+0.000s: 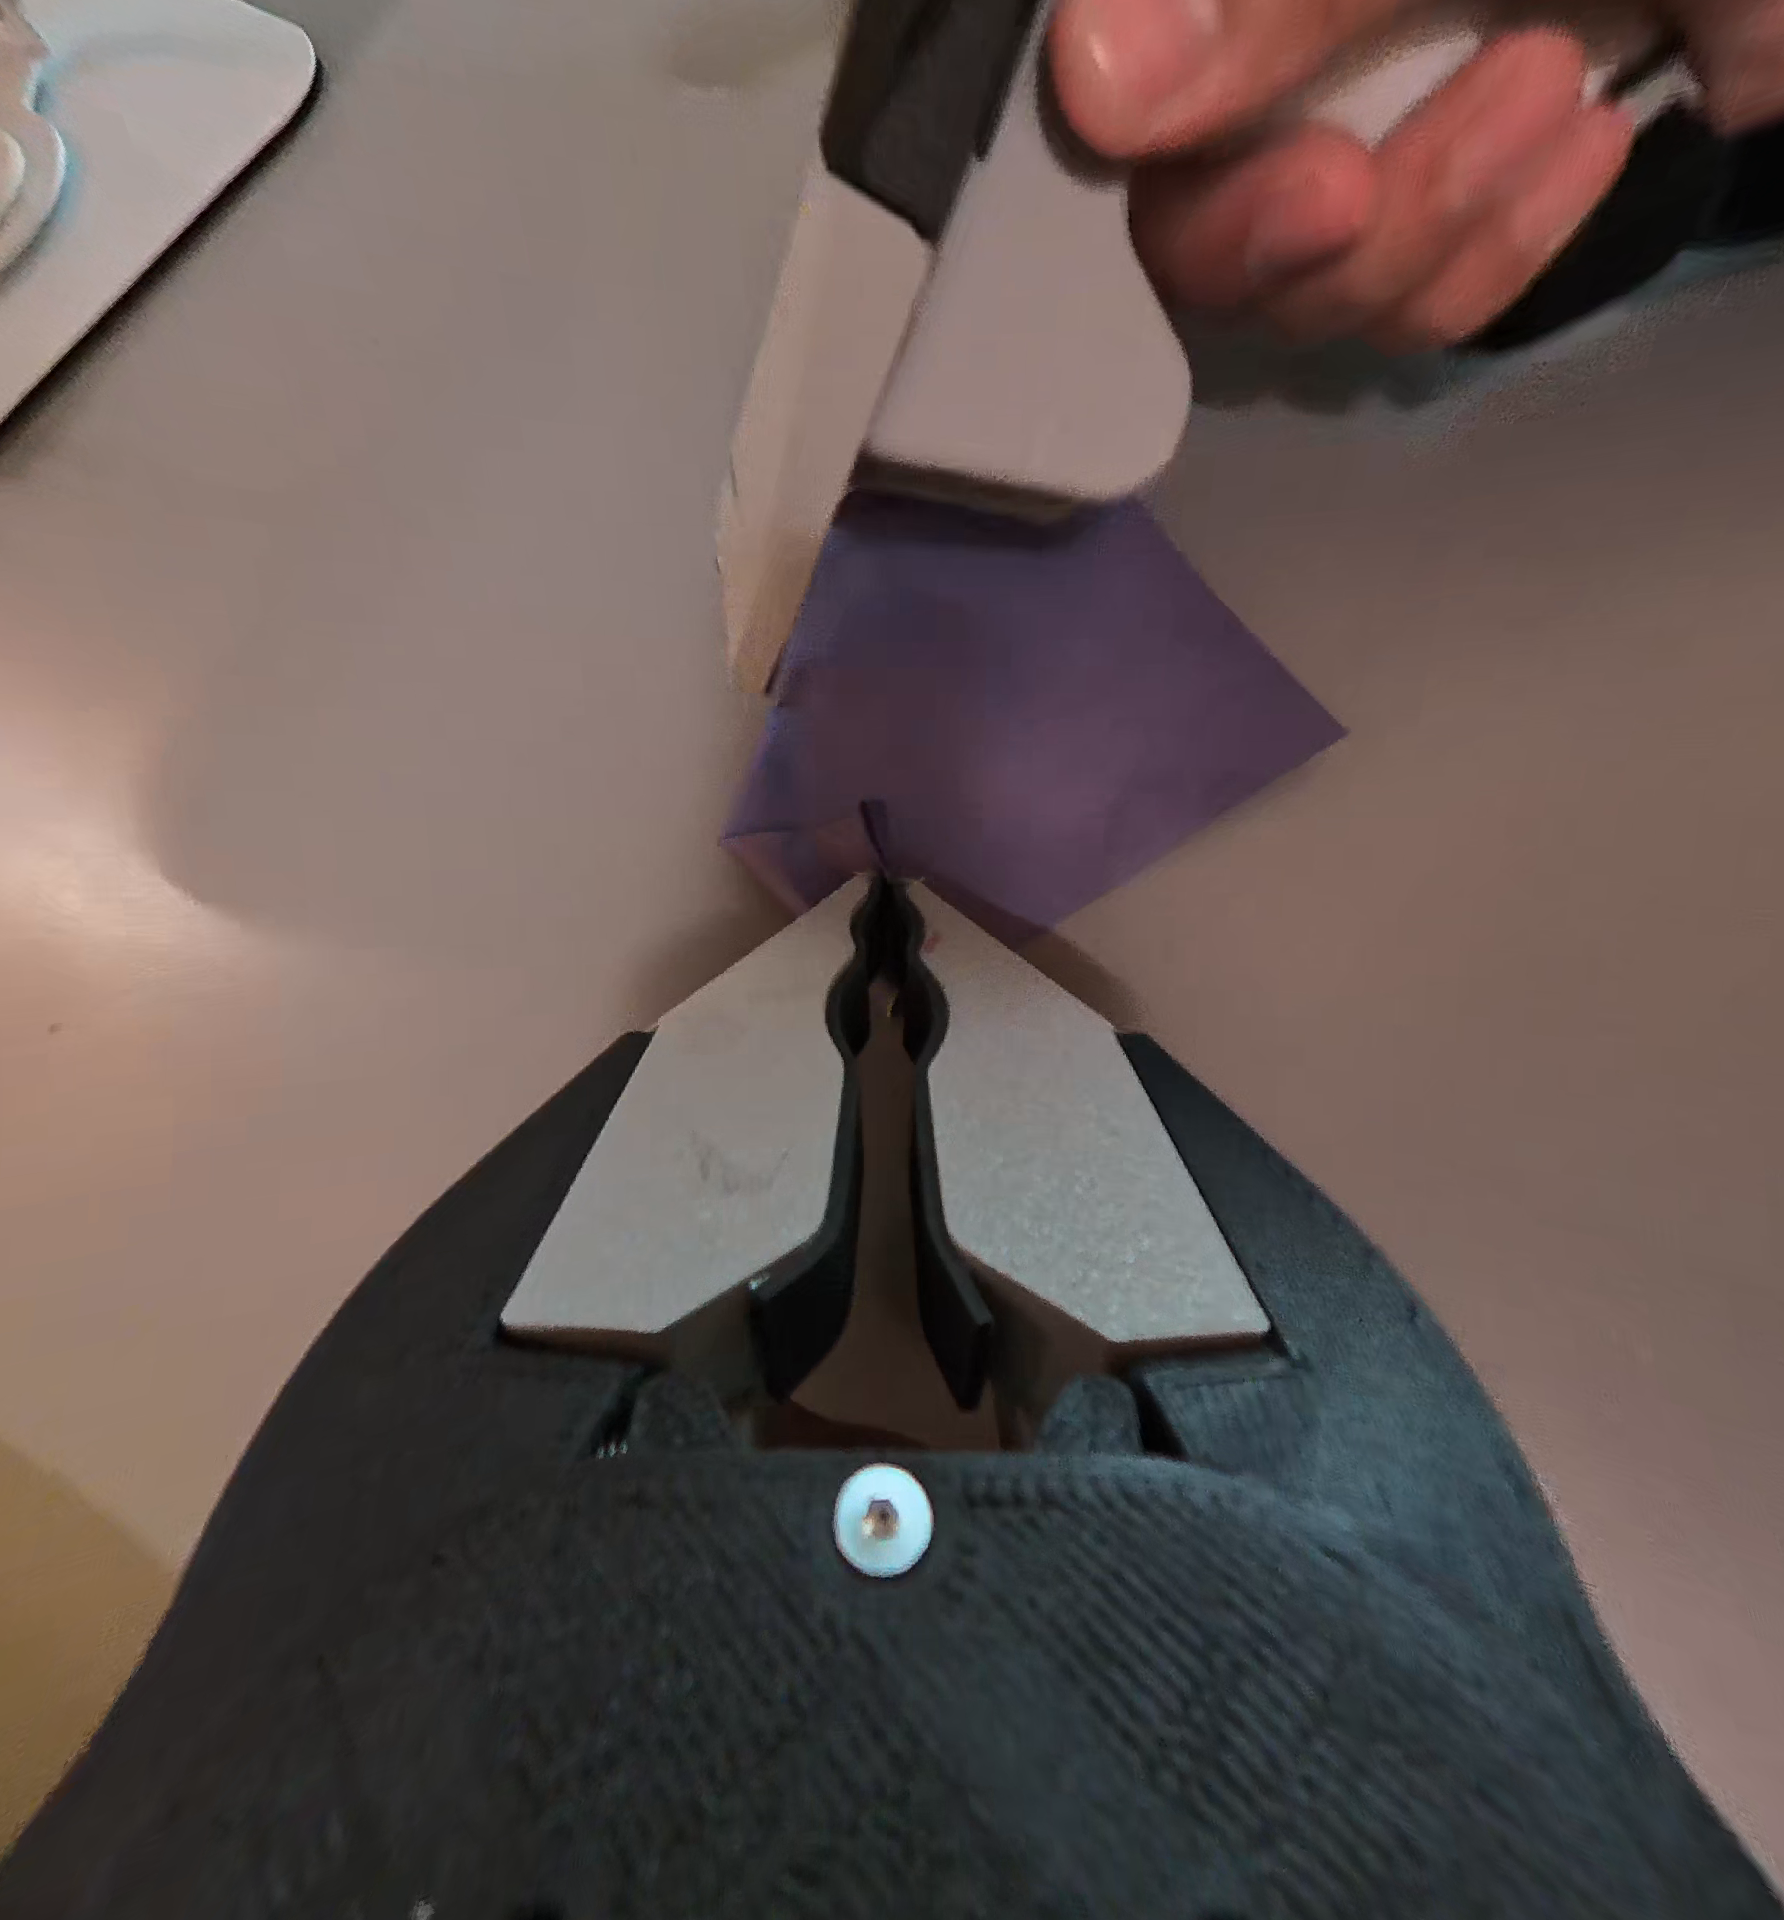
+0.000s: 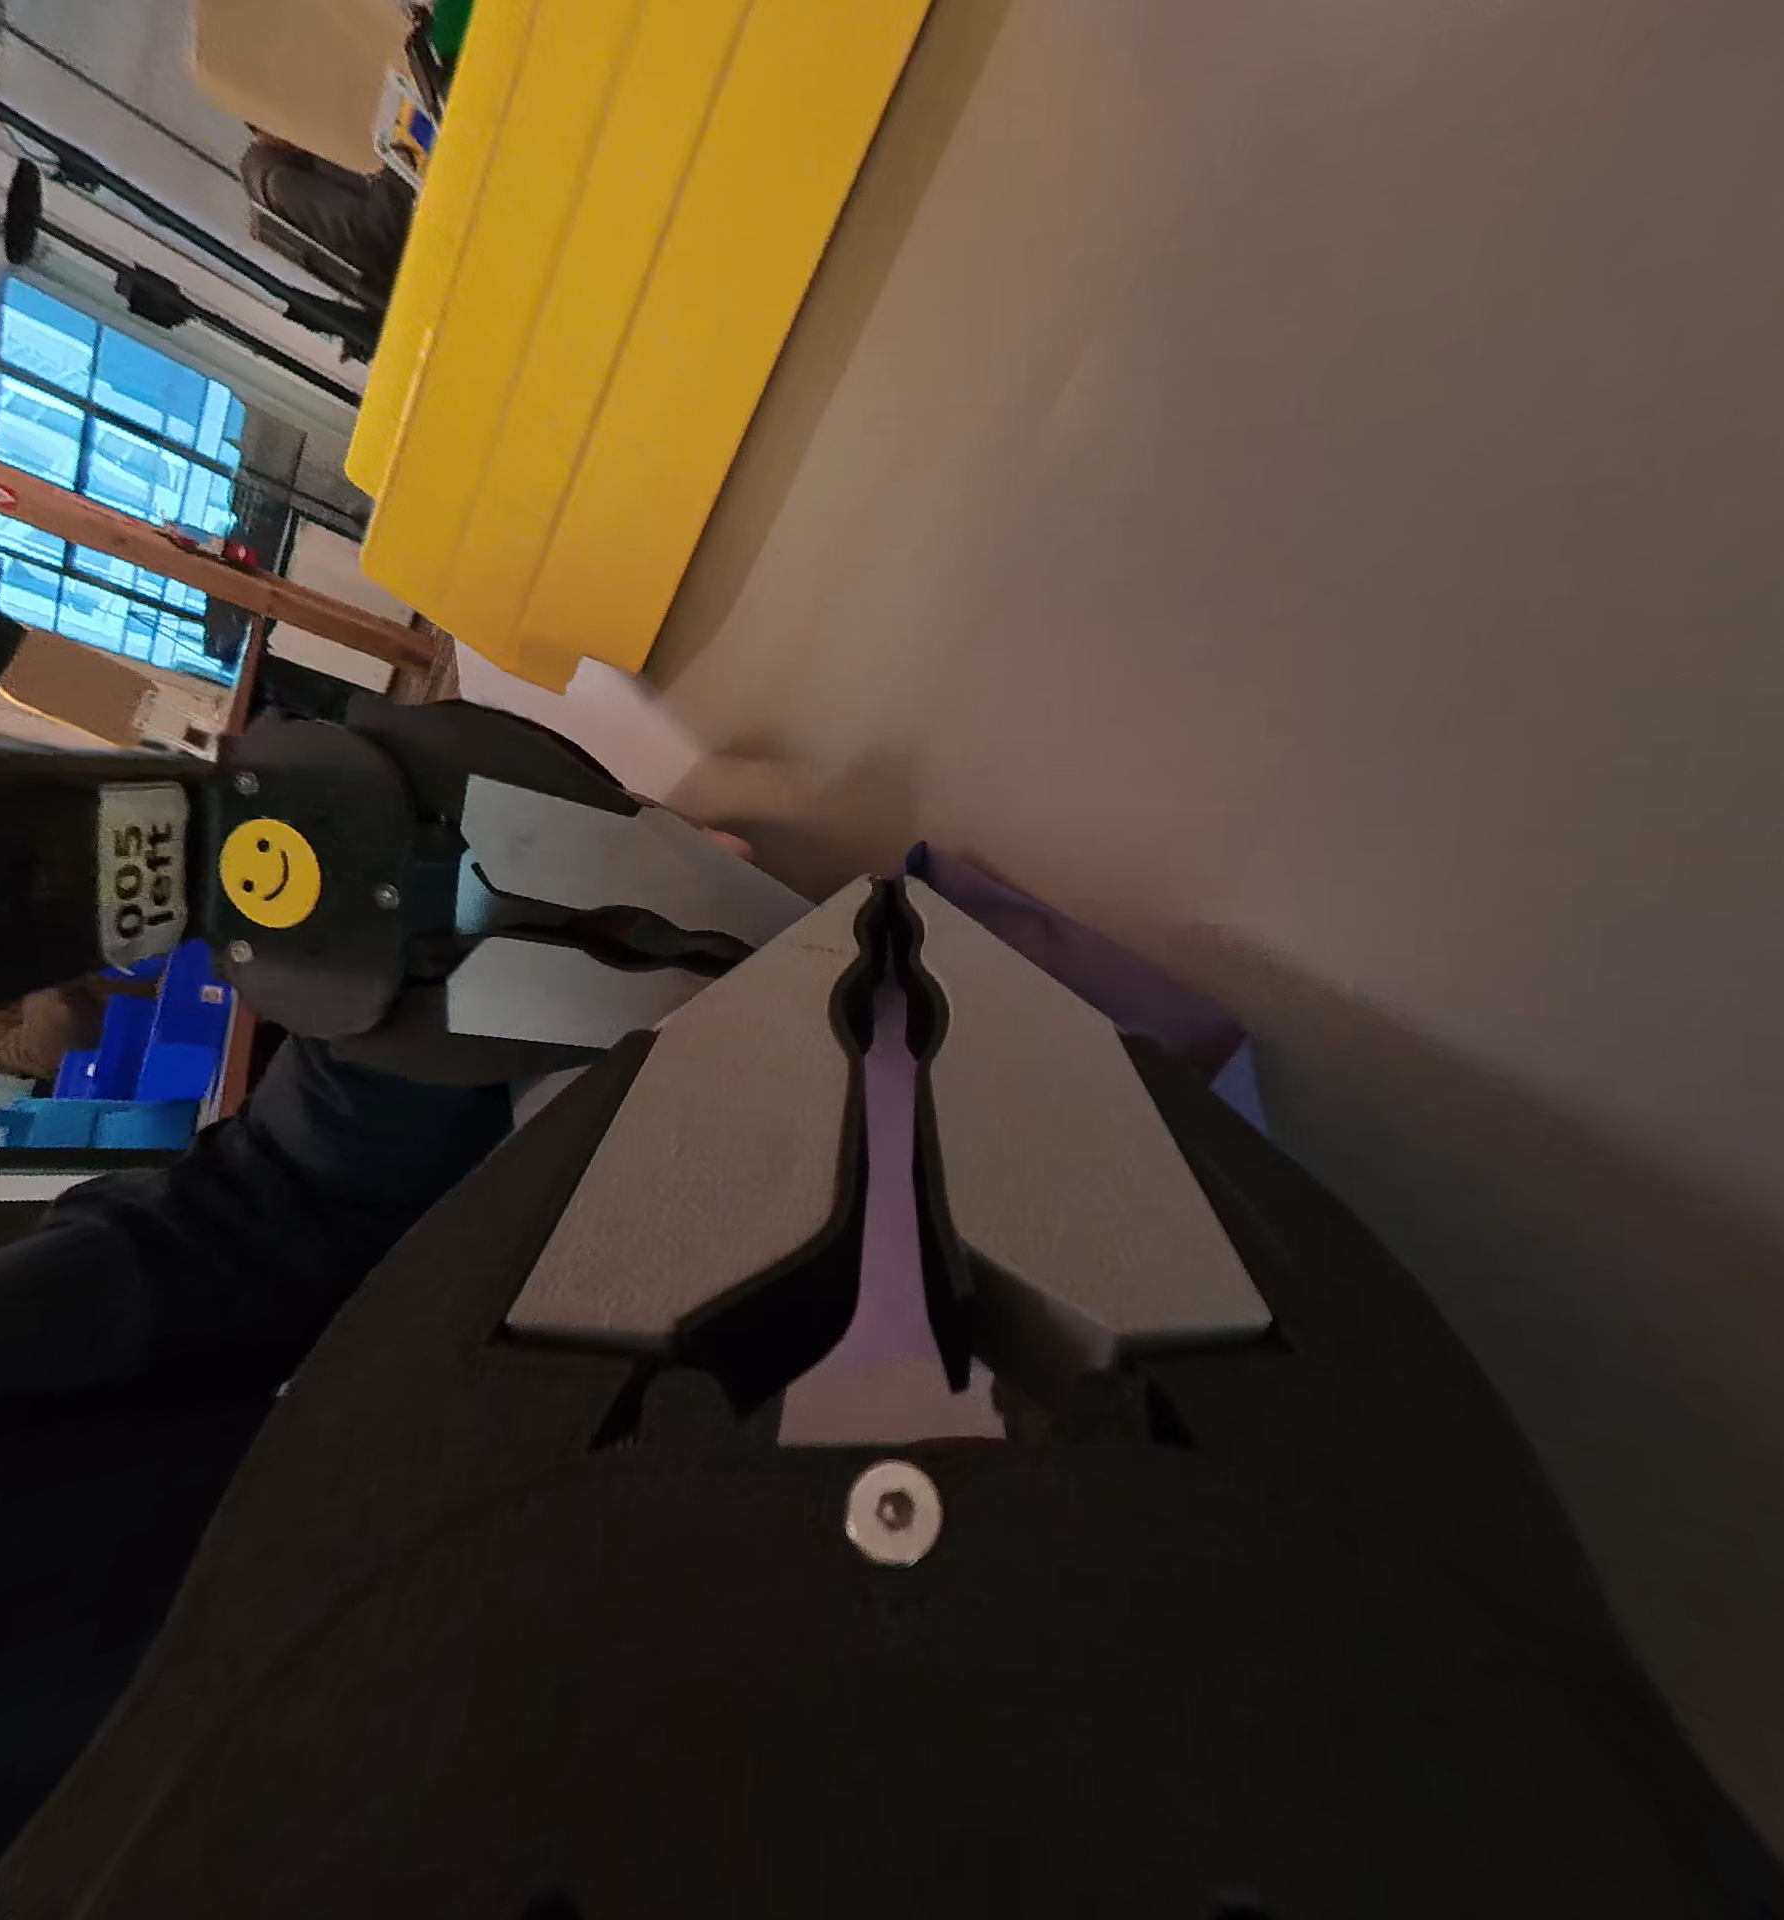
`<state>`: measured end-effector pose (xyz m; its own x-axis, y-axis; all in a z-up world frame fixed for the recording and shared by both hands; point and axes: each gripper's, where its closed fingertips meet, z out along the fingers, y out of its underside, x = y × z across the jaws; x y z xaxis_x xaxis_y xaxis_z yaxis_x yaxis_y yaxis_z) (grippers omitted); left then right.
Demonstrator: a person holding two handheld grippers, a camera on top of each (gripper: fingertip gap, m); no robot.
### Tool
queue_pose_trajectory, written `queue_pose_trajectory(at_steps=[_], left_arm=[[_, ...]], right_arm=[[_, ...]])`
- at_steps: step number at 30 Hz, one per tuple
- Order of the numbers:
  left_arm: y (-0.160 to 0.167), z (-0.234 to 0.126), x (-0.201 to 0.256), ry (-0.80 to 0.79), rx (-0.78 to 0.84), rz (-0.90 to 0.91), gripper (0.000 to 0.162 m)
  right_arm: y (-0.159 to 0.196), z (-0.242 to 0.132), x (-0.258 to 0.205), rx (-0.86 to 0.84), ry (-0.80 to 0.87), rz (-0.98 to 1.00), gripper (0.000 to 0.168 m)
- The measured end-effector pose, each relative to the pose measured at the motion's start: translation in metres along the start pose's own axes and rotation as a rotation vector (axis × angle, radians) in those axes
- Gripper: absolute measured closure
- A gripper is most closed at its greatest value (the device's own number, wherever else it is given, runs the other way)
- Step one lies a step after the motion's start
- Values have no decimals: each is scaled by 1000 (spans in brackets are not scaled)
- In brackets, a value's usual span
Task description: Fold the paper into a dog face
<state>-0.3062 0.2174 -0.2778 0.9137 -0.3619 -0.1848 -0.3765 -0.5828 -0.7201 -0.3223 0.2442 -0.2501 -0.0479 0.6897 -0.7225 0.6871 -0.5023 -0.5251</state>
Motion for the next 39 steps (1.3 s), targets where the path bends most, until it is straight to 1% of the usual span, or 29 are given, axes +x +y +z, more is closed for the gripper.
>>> queue_pose_trajectory(at_steps=[1,4,7,11,15,18,24,28,35,39], left_arm=[[0,0,0,-18,1,36,162],[0,0,0,-74,8,158,162],[0,0,1,-101,11,208,162],[0,-1,1,-91,15,217,162],[0,-1,2,-94,16,224,162],[0,-1,2,-100,16,234,162],[0,-1,2,-110,16,246,162],[-1,-1,2,-112,16,248,162],[0,-1,4,-101,22,259,162],[0,-1,6,-107,23,270,162]], right_arm=[[-1,-3,0,-1,-1,-2,168],[0,-8,1,-16,-22,10,168],[3,-6,5,-36,-19,18,168],[1,4,-8,-44,-48,-23,168],[7,20,-3,-106,70,-117,168],[8,28,-3,-124,120,-169,168],[8,29,1,-134,179,-217,168],[15,33,3,-166,188,-238,162],[18,32,3,-187,192,-261,163],[19,31,3,-201,225,-311,164]])
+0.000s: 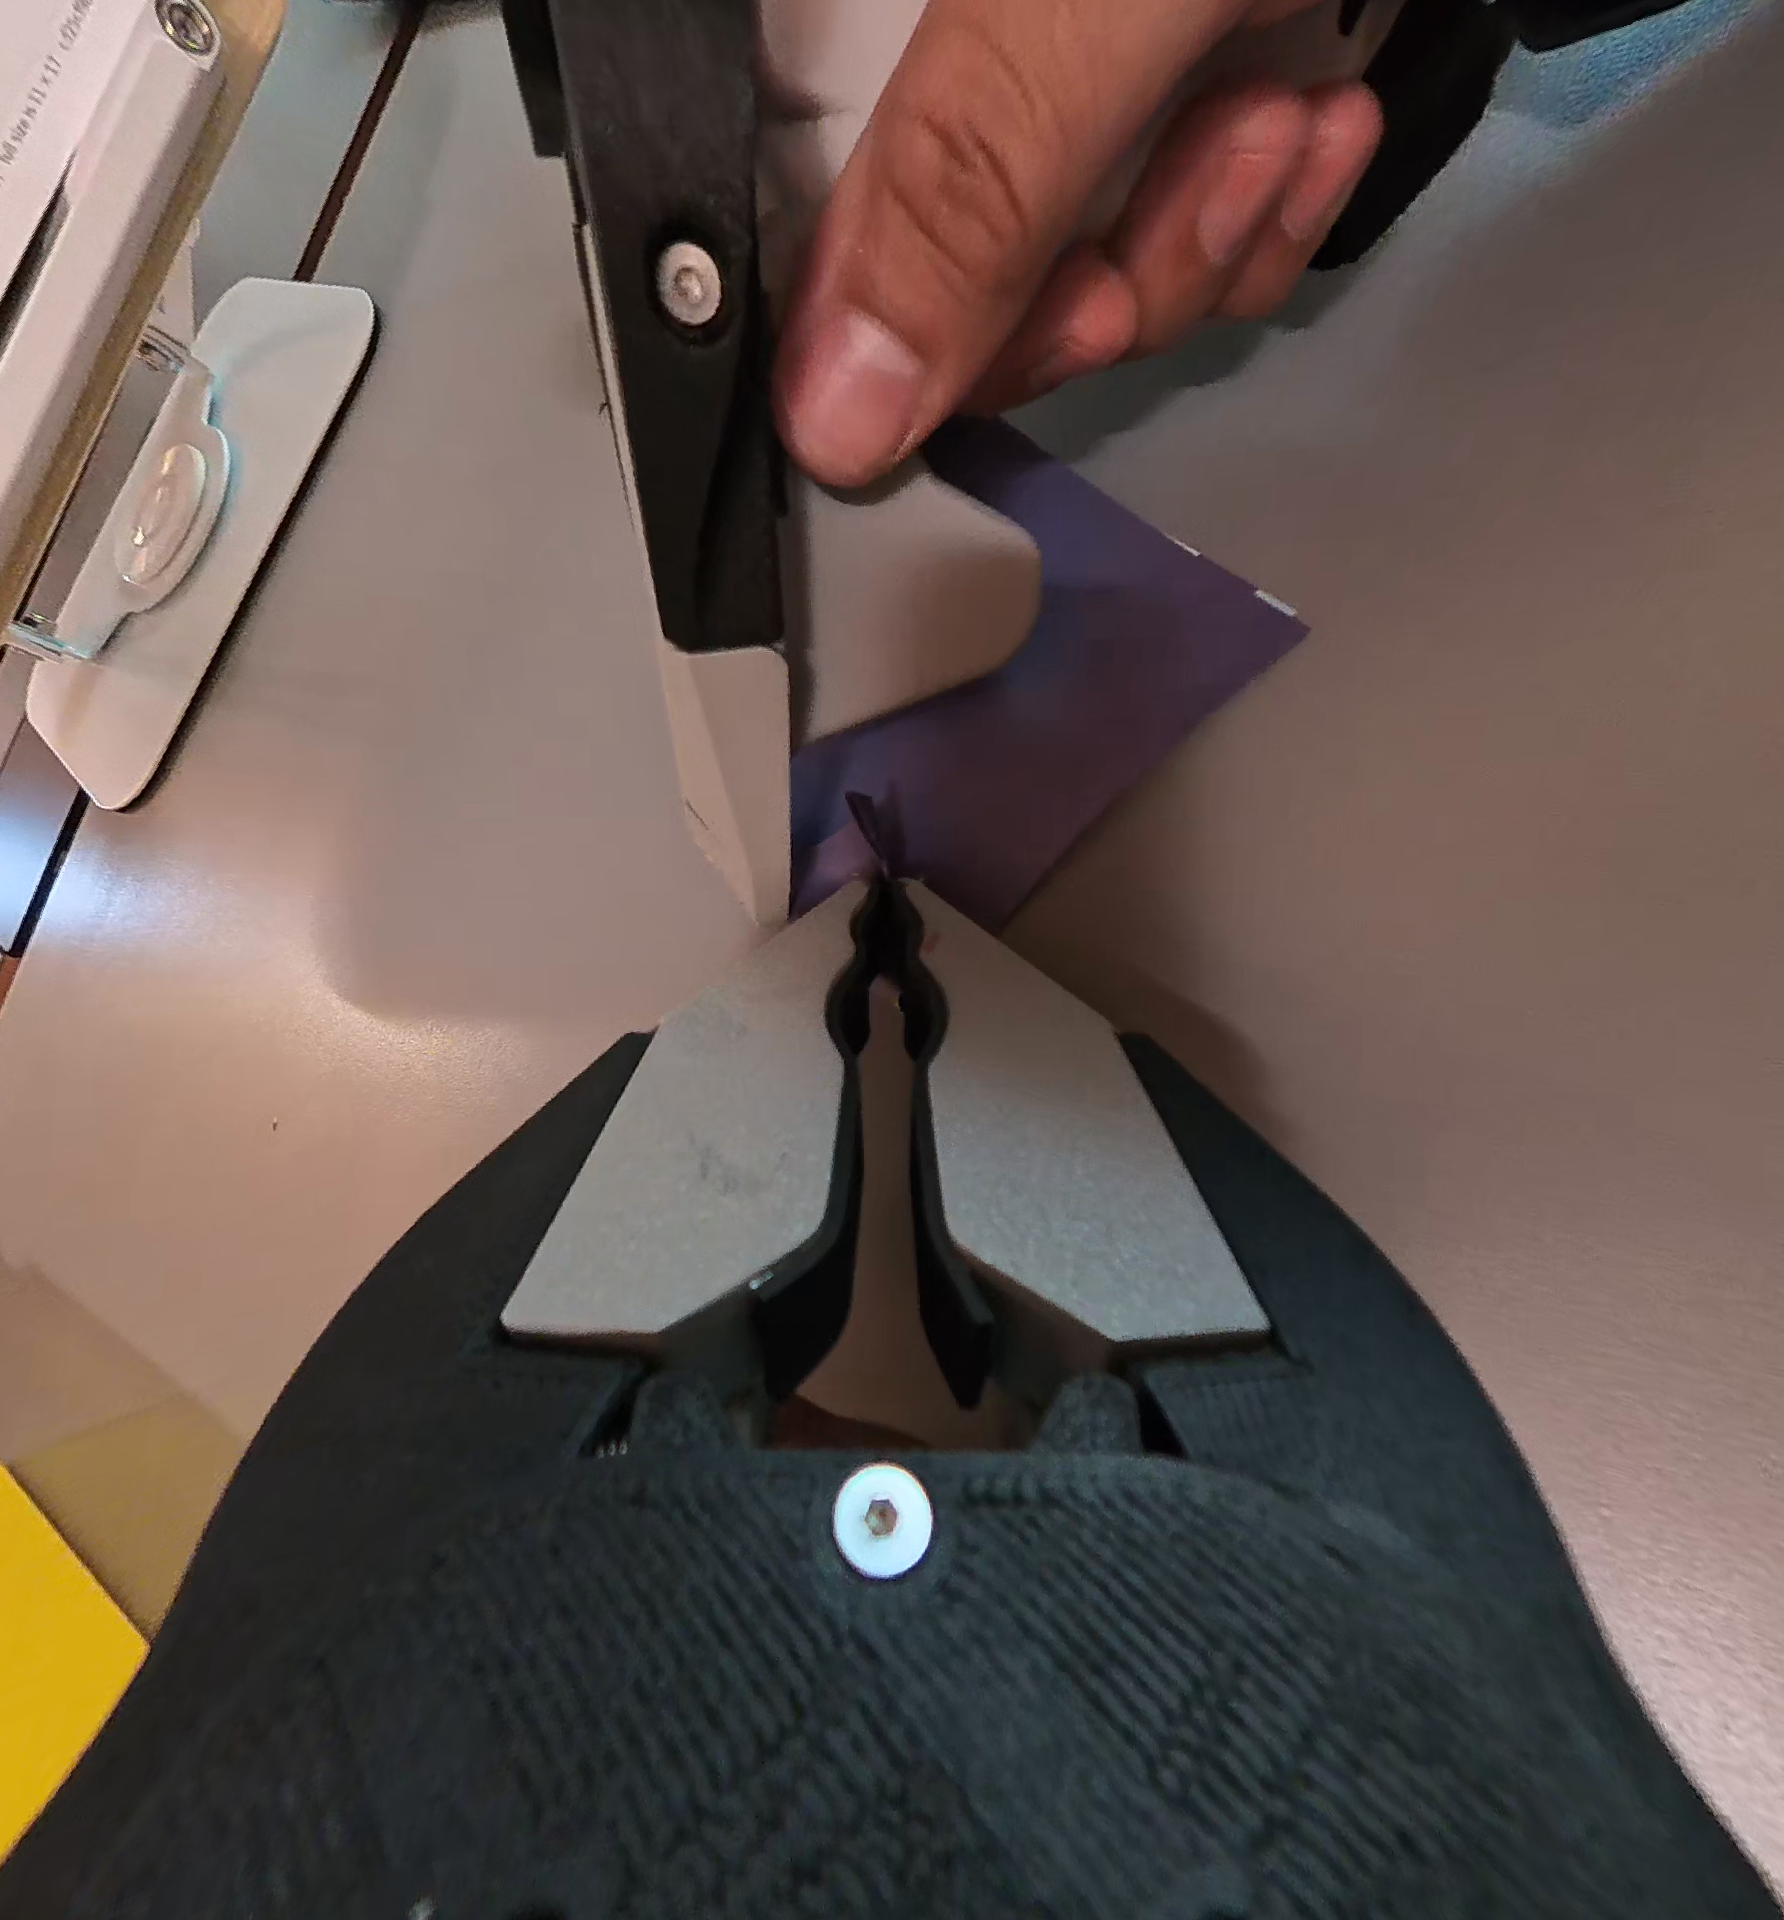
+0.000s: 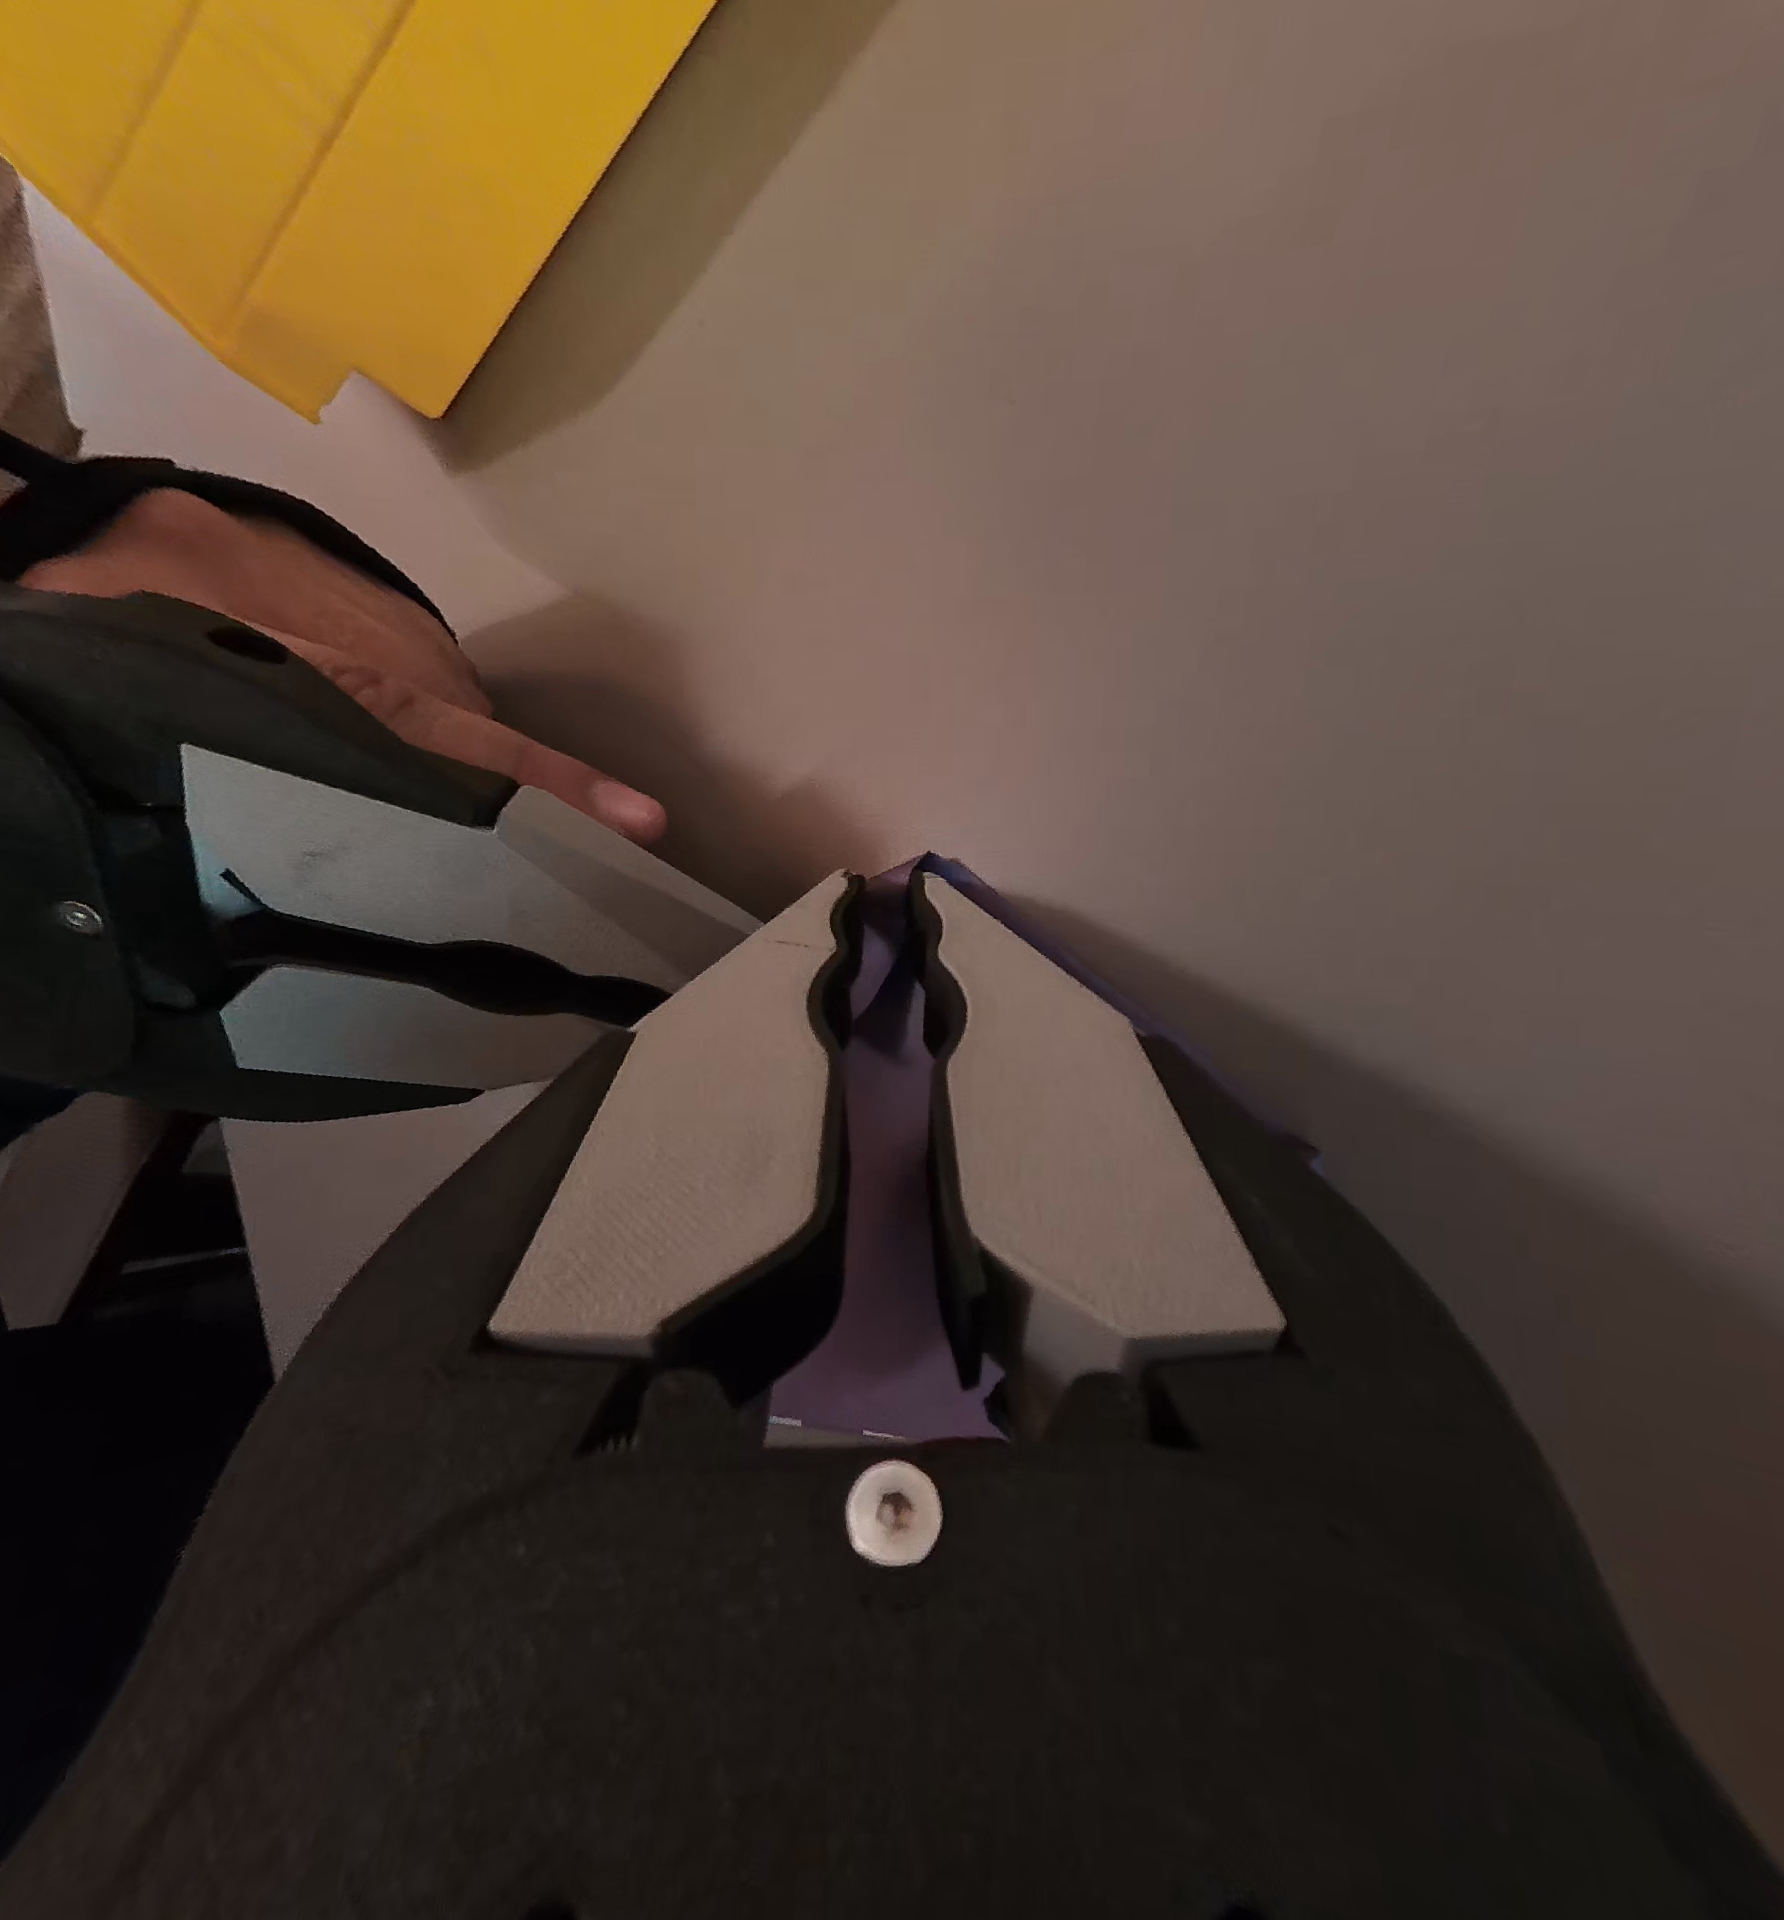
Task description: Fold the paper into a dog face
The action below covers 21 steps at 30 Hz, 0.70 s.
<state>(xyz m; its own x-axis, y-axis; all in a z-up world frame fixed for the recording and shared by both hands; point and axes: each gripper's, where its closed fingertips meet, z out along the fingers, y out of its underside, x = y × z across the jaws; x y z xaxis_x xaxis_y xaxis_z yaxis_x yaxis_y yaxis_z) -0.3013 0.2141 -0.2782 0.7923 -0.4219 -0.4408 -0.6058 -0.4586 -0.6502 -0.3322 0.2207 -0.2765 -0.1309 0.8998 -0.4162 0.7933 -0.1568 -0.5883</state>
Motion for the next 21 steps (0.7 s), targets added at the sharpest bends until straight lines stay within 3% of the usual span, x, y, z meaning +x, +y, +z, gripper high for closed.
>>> queue_pose_trajectory(at_steps=[17,21], left_arm=[[2,-5,3,41,6,-44,162],[6,-16,-7,46,41,-163,162]], right_arm=[[5,1,1,-136,242,-338,164],[5,1,1,-122,260,-370,164]])
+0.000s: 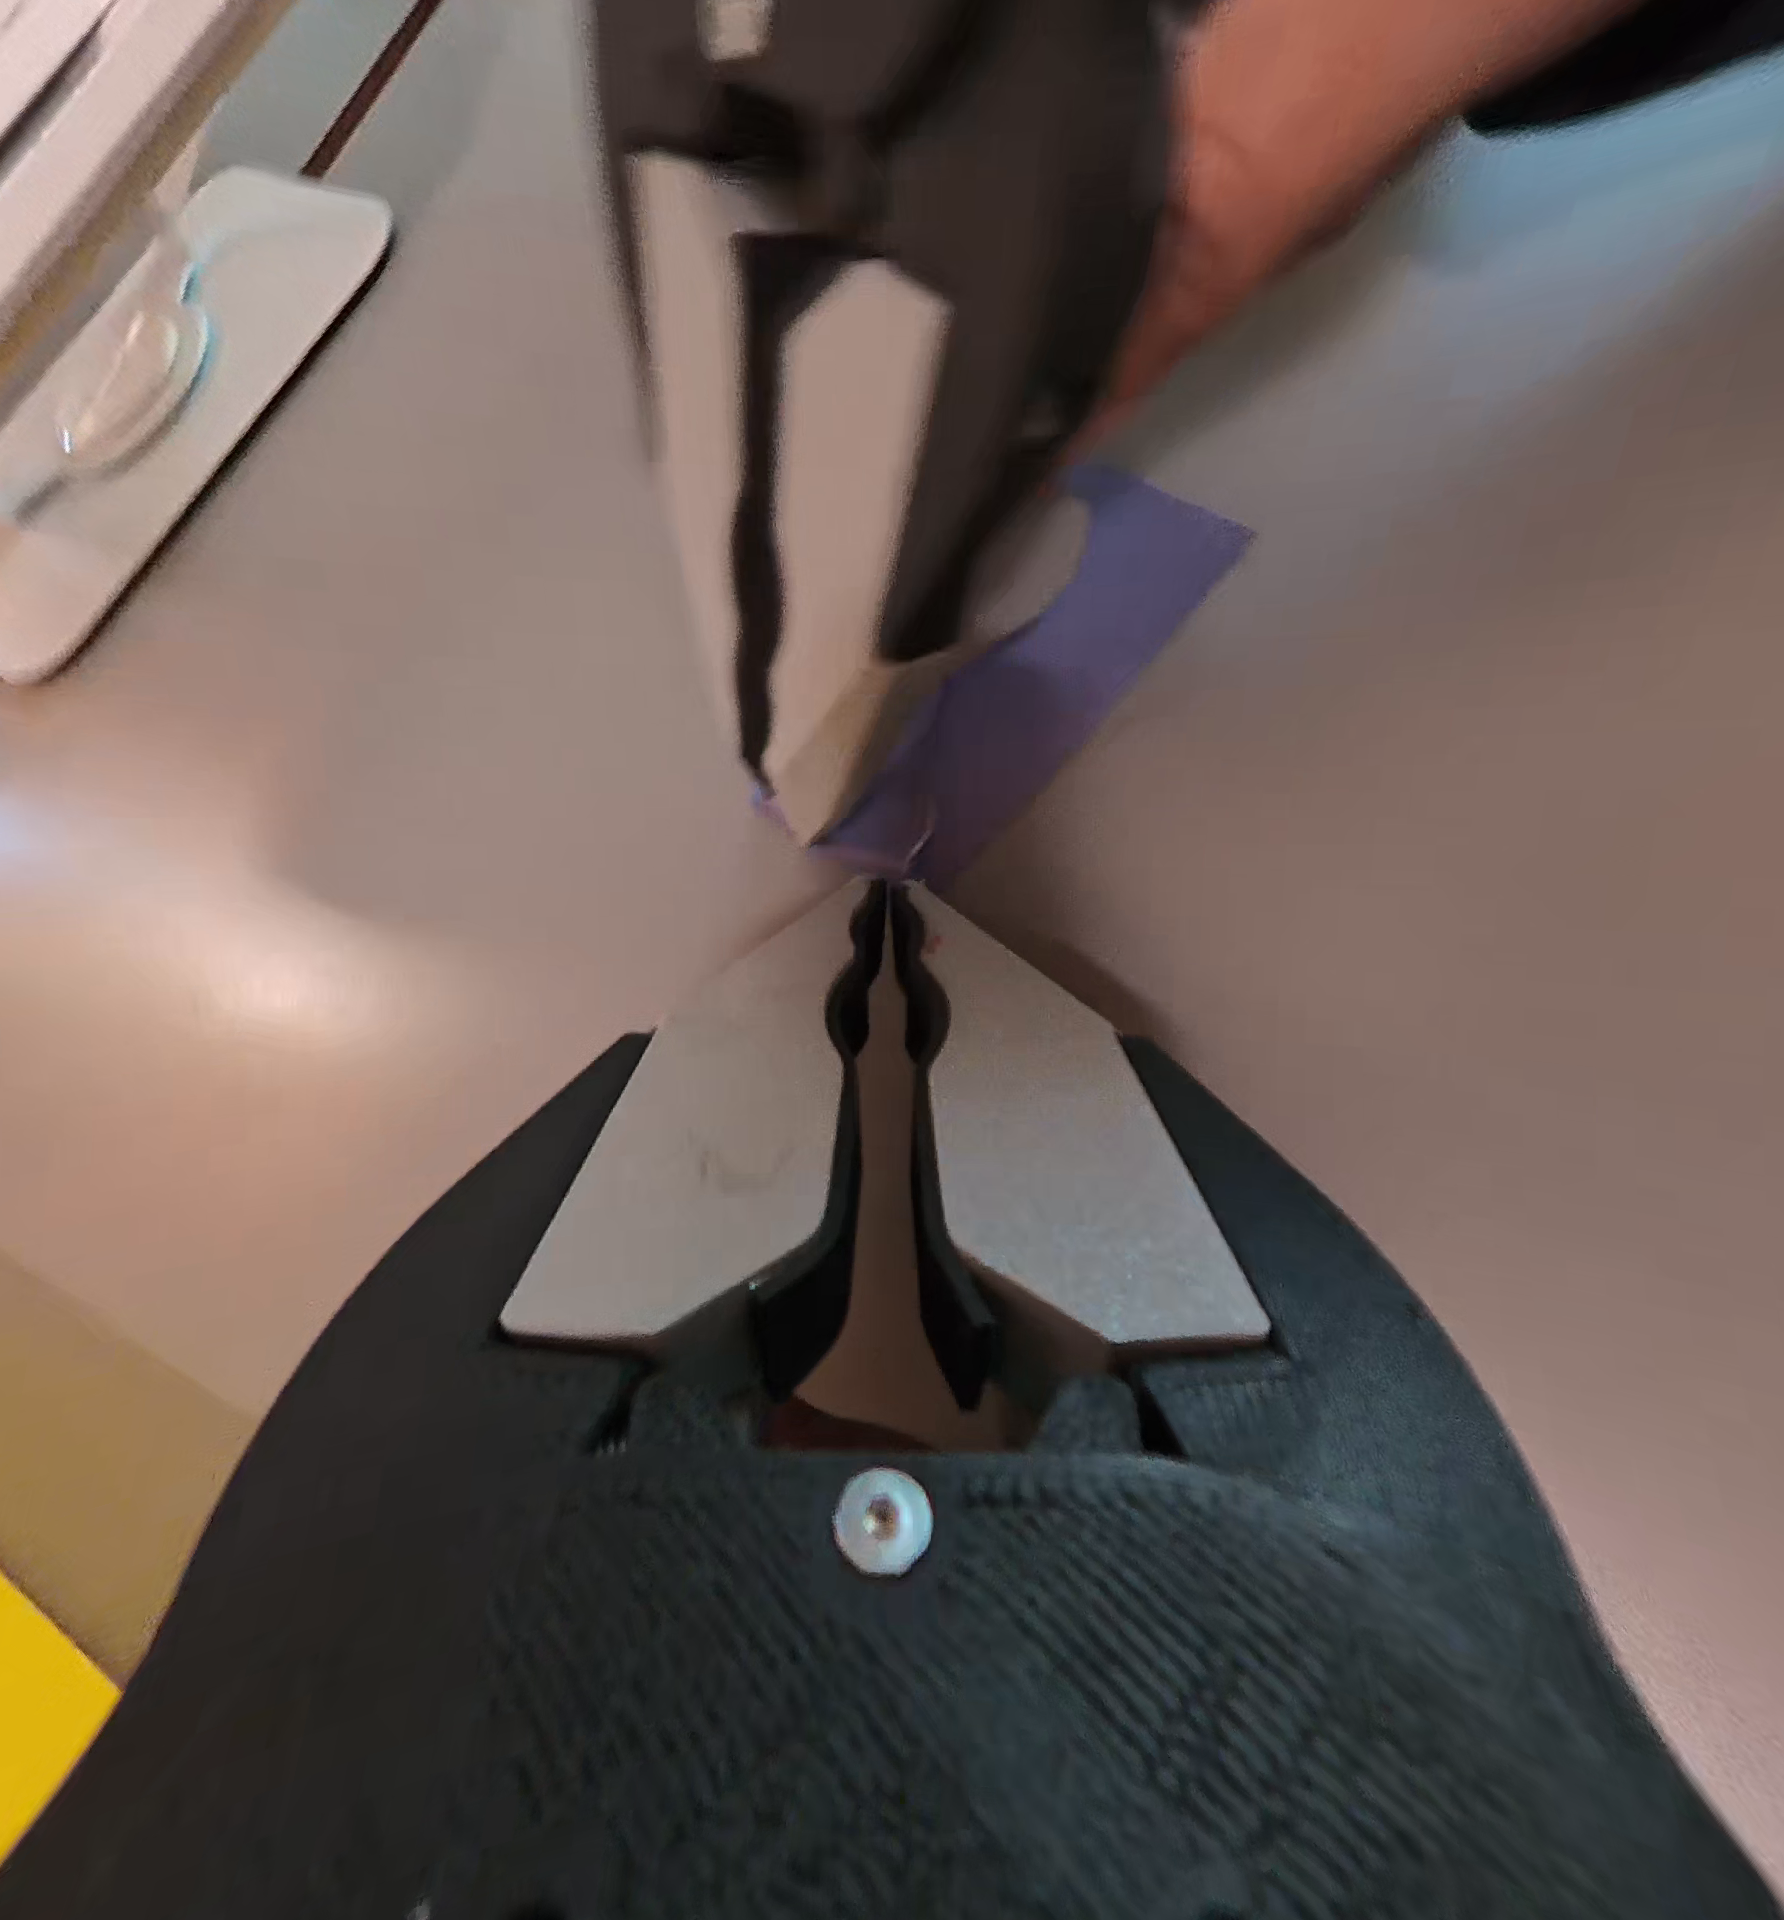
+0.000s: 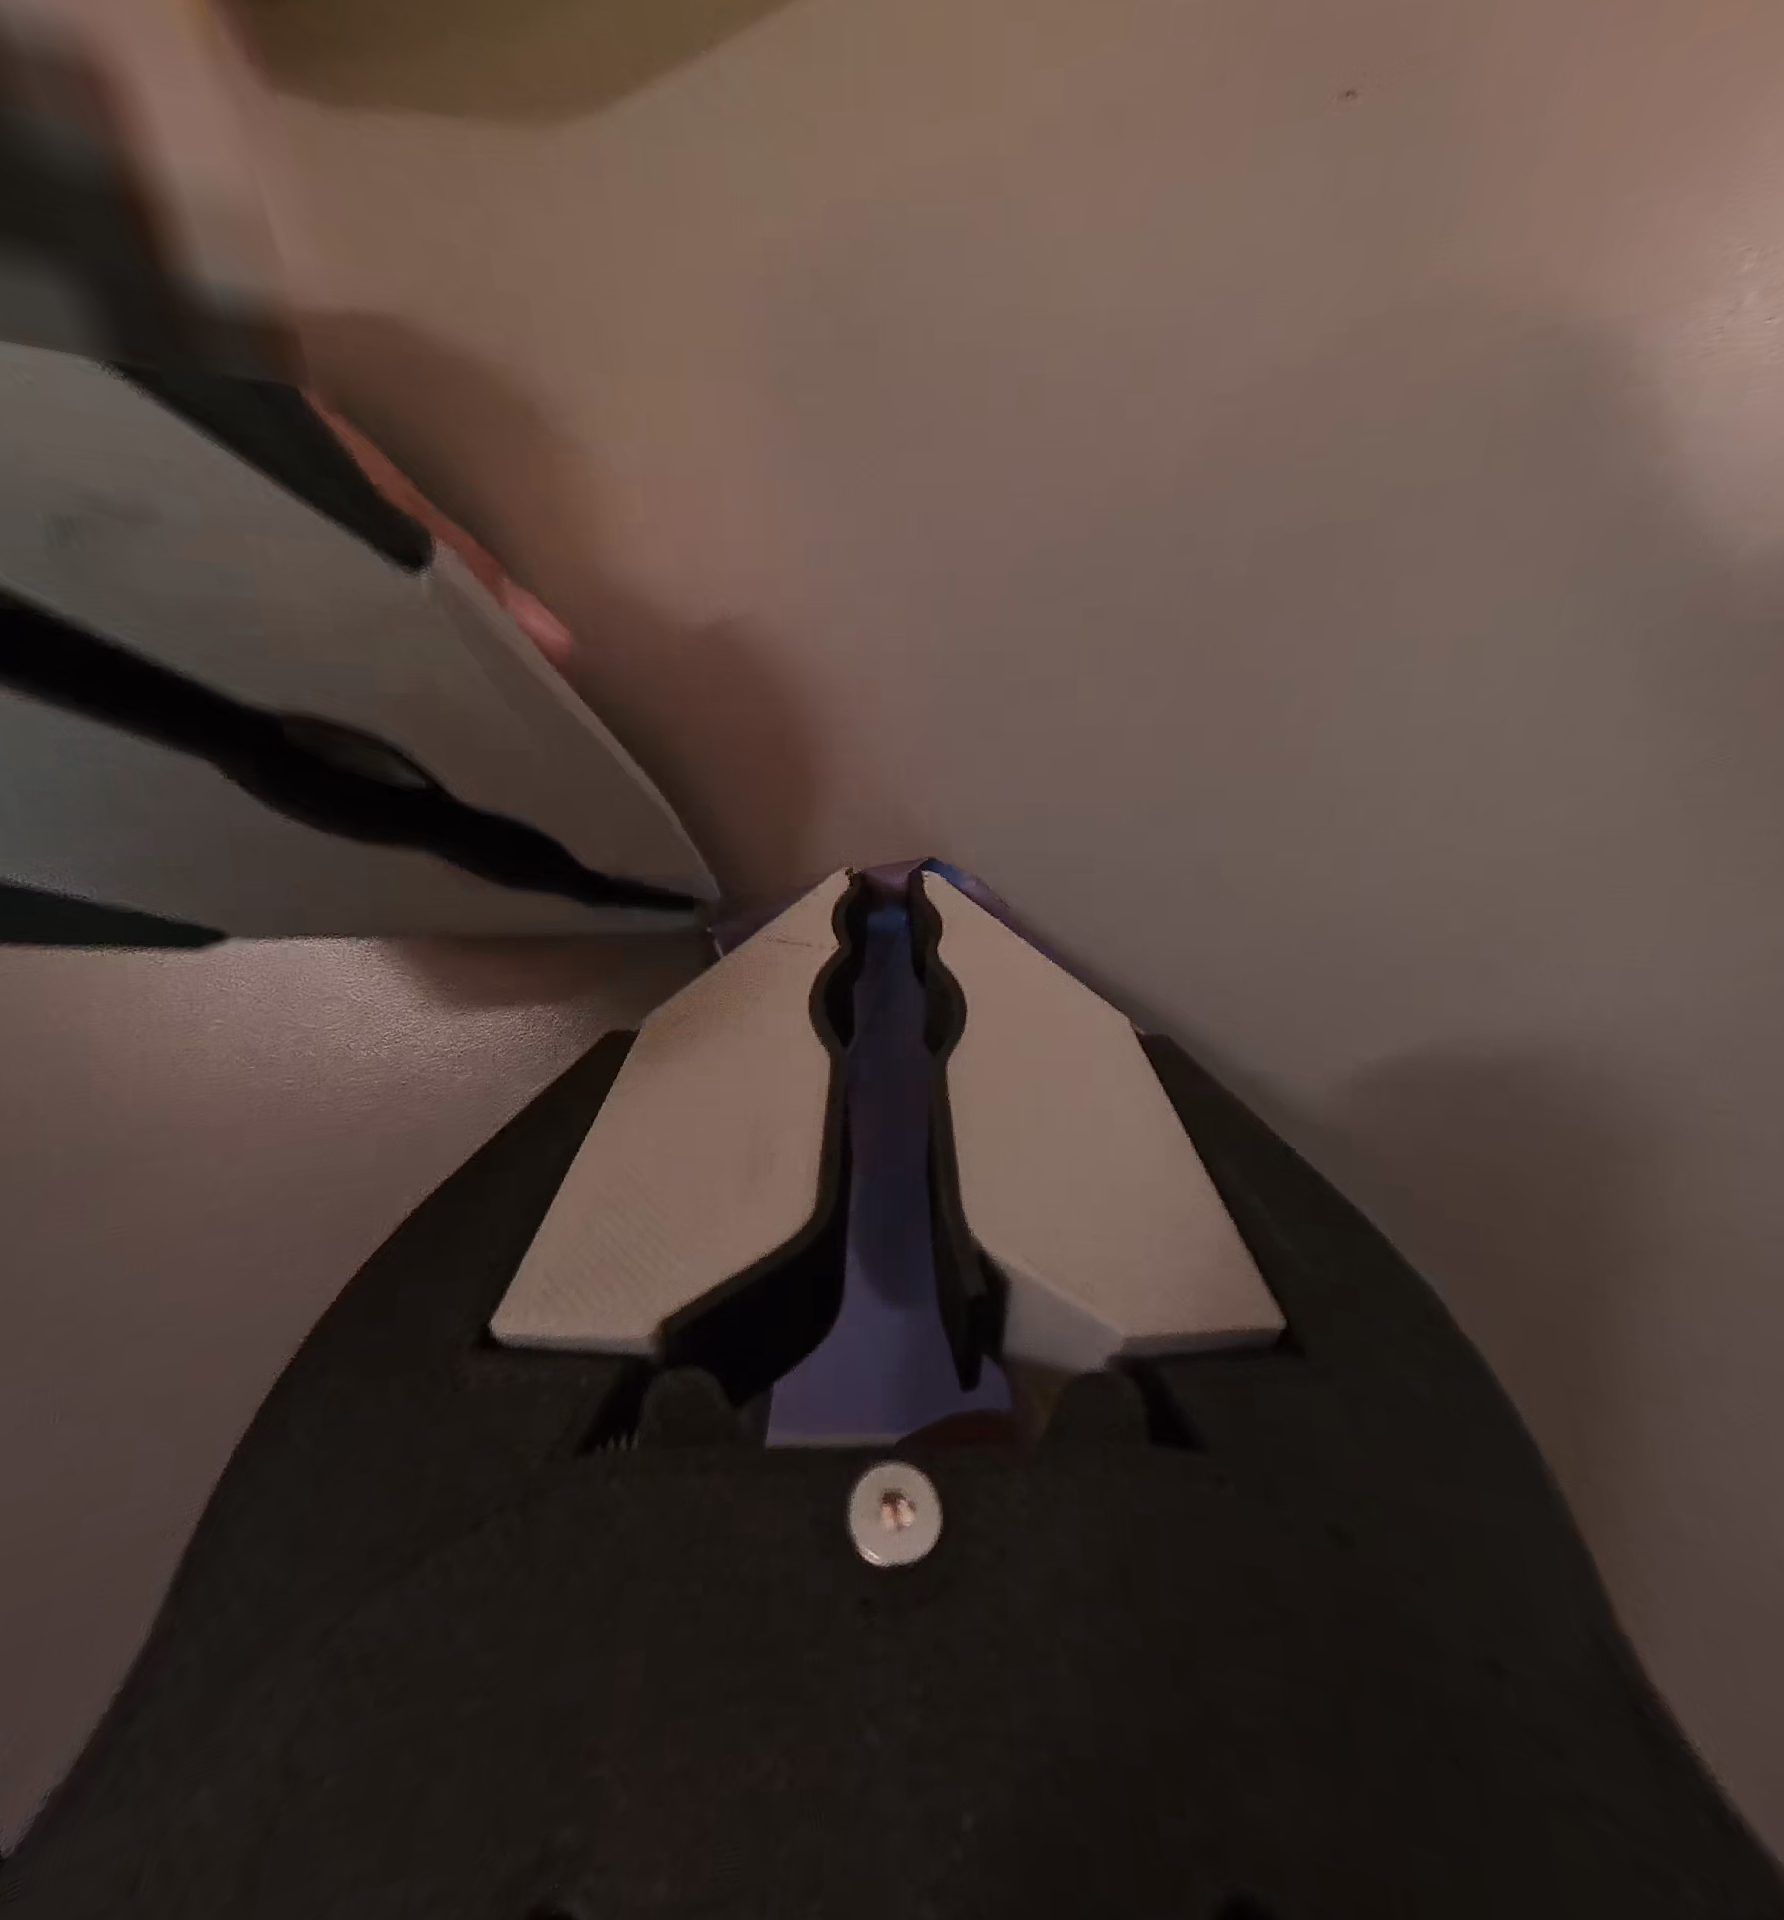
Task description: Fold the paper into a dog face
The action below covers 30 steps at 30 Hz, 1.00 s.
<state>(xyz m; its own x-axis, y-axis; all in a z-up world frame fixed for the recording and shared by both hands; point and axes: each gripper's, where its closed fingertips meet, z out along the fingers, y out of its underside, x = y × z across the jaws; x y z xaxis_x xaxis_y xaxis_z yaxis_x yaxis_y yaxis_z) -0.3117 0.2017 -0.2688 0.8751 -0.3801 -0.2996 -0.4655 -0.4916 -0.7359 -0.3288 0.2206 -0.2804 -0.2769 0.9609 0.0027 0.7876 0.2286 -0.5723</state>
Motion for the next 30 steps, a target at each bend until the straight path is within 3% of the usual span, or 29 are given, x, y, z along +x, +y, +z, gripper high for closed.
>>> queue_pose_trajectory(at_steps=[3,12,30], left_arm=[[5,1,-14,-36,-19,-87,162],[1,13,-13,-54,-65,-110,162],[-4,12,0,74,-29,-191,162]], right_arm=[[0,0,0,8,-5,8,164],[0,0,0,31,-17,33,163],[0,-1,0,50,-39,77,163]])
